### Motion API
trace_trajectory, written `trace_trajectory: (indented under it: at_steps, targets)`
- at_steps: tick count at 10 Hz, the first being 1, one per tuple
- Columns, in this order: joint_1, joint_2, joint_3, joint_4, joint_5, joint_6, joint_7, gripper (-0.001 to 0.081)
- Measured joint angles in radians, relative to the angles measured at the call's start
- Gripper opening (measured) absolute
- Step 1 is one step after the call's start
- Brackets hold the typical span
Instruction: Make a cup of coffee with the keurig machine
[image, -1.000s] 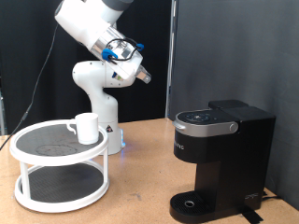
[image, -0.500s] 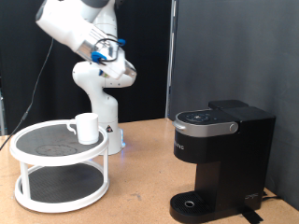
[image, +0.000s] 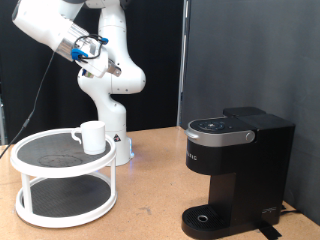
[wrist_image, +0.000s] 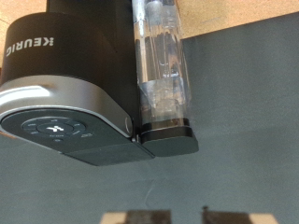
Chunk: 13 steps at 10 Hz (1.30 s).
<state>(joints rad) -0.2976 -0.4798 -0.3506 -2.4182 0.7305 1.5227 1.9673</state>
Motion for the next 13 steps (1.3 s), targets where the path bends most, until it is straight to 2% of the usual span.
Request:
trace_trajectory:
  at_steps: [2, 5, 7, 10, 13]
  targets:
    - [-0.001, 0.004, -0.035, 0.007, -0.045, -0.083, -0.063, 0.0]
    - [-0.018, 0.008, -0.135, 0.046, -0.131, -0.207, -0.13, 0.0]
    - [-0.034, 0.013, -0.192, 0.071, -0.143, -0.215, -0.147, 0.0]
    - [-0.036, 0.054, -0.261, 0.133, -0.191, -0.241, -0.186, 0.0]
    - [-0.036, 0.099, -0.283, 0.147, -0.234, -0.228, -0.24, 0.0]
